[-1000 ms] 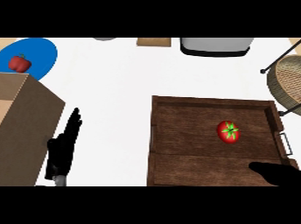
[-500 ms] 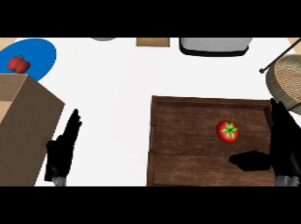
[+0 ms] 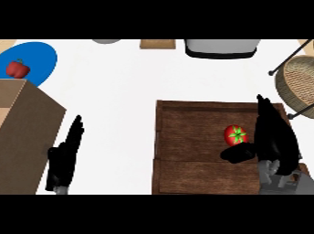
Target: Pick the tomato from the tray and place it in the tiered basket
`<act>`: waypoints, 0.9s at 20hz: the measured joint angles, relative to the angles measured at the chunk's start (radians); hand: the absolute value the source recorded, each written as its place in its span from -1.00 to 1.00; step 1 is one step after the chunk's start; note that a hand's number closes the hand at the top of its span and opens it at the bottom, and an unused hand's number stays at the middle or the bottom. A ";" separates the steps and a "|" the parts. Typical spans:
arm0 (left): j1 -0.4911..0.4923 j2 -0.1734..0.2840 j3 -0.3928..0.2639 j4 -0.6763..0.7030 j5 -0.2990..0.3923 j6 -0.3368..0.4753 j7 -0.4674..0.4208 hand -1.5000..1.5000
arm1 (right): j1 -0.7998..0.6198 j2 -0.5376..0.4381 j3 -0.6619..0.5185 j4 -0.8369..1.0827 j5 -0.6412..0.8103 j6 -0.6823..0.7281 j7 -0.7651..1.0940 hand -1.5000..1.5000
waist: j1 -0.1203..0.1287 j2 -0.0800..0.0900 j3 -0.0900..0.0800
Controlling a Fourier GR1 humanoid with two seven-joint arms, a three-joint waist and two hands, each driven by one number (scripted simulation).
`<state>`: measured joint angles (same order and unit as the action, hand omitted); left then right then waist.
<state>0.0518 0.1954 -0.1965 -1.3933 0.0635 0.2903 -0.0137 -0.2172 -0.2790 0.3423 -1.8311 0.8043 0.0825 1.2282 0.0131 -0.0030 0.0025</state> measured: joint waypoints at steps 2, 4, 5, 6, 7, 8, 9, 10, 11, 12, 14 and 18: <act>0.004 -0.001 0.002 -0.003 -0.005 0.005 -0.004 0.00 | -0.012 0.021 -0.014 0.034 0.000 0.020 -0.002 -1.00 | -0.001 0.000 0.000; 0.009 -0.001 -0.004 -0.016 -0.010 0.008 0.011 0.00 | -0.022 0.037 -0.029 0.069 -0.003 0.040 -0.003 -1.00 | -0.001 0.000 -0.001; 0.012 0.005 0.001 -0.020 -0.006 0.002 0.013 0.00 | -0.021 0.046 -0.032 0.073 -0.004 0.050 -0.001 -1.00 | -0.003 0.000 -0.001; 0.011 0.007 0.006 -0.014 -0.001 -0.006 0.009 0.00 | -0.031 0.060 -0.037 0.095 -0.001 0.057 0.000 -1.00 | -0.002 0.001 -0.001; 0.014 0.002 0.002 -0.018 -0.004 -0.001 0.010 0.00 | -0.028 0.062 -0.046 0.099 -0.006 0.070 -0.001 -1.00 | -0.004 0.000 -0.001; 0.013 0.001 0.001 -0.021 -0.006 0.000 0.020 0.00 | -0.031 0.071 -0.050 0.110 -0.003 0.079 0.000 -1.00 | -0.005 0.000 -0.001; 0.012 -0.004 0.000 -0.021 -0.008 0.006 0.026 0.00 | -0.032 0.074 -0.062 0.114 -0.007 0.090 -0.006 -1.00 | -0.007 0.000 -0.001; 0.013 0.000 0.001 -0.025 -0.008 0.003 0.028 0.00 | -0.048 0.087 -0.072 0.137 -0.005 0.098 -0.009 -1.00 | -0.005 0.000 -0.001; 0.012 0.000 0.003 -0.023 -0.008 0.001 0.029 0.00 | -0.057 0.097 -0.082 0.146 -0.006 0.108 -0.010 -1.00 | -0.006 0.000 -0.001; 0.012 0.000 0.004 -0.026 -0.009 0.003 0.033 0.00 | -0.065 0.105 -0.091 0.157 -0.007 0.114 -0.011 -1.00 | -0.006 0.000 -0.001; 0.011 0.003 0.009 -0.024 -0.006 -0.004 0.034 0.00 | -0.076 0.114 -0.115 0.178 -0.008 0.124 -0.017 -1.00 | -0.007 0.000 -0.001; 0.022 -0.006 0.008 -0.024 -0.013 -0.003 0.011 0.00 | -0.072 0.161 -0.118 0.208 0.023 0.133 -0.019 -1.00 | -0.009 -0.001 0.000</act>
<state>0.0739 0.1895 -0.1887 -1.4170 0.0508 0.2877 -0.0023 -0.2896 -0.1177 0.2245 -1.6235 0.8273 0.2155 1.2096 0.0046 -0.0037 0.0022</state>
